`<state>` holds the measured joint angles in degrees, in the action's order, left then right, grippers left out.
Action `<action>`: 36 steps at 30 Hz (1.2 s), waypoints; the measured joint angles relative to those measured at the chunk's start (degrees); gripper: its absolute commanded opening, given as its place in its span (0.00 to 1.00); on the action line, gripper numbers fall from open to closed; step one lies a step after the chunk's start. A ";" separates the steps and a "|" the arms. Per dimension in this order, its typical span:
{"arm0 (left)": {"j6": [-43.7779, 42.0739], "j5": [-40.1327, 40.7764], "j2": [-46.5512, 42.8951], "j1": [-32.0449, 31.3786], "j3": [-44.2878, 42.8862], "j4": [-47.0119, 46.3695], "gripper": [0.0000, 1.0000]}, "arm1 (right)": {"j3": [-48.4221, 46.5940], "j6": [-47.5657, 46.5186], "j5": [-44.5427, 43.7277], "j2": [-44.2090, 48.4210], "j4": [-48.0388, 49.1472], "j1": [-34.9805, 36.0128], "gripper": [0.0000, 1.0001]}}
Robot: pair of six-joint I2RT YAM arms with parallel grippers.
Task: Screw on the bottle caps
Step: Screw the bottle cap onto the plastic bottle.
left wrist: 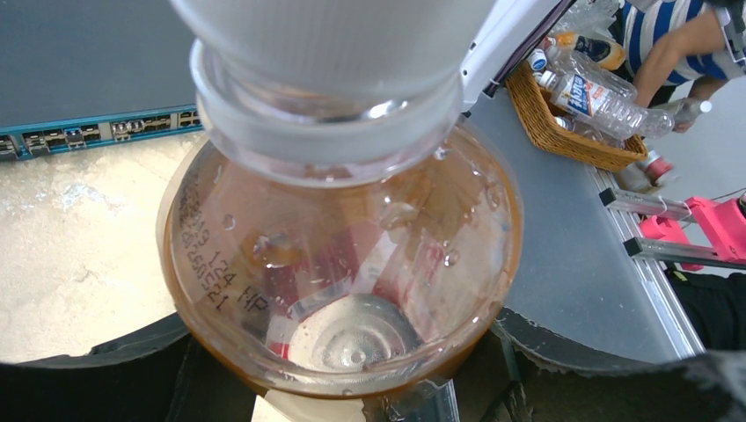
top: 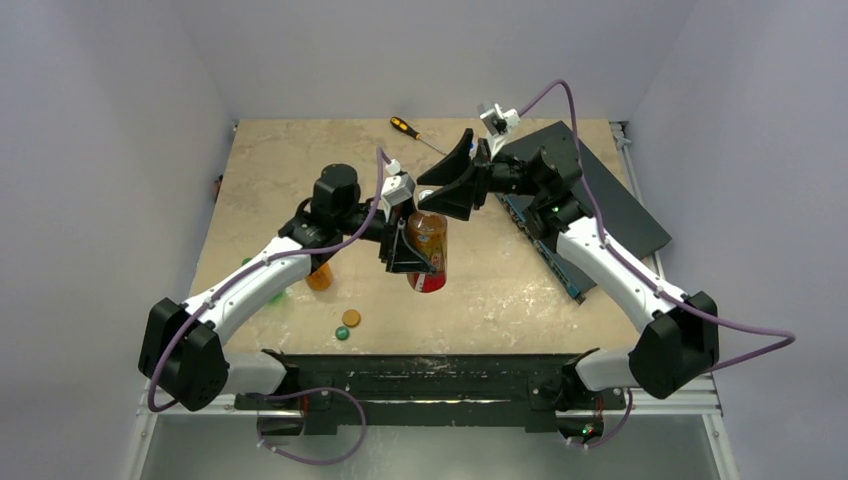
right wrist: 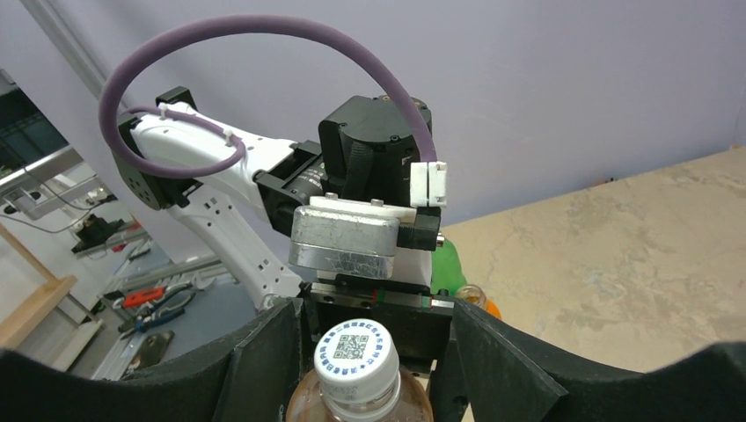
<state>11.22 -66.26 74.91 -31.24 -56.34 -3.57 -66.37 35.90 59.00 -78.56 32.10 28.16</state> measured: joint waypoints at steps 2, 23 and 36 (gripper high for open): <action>0.20 -0.13 0.20 0.00 0.00 0.02 0.00 | -0.37 -0.68 0.00 0.02 -0.68 0.00 0.69; 0.31 -1.09 1.07 0.00 0.00 0.00 0.00 | -1.33 -6.69 0.09 1.09 -7.72 0.00 0.60; 0.37 -1.07 1.09 0.00 0.00 0.00 0.00 | -1.33 -7.91 0.31 1.09 -8.83 0.00 0.40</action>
<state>11.60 -67.33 76.01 -31.24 -56.34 -3.57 -67.70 27.99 59.31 -77.47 23.27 28.16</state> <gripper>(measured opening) 0.645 0.470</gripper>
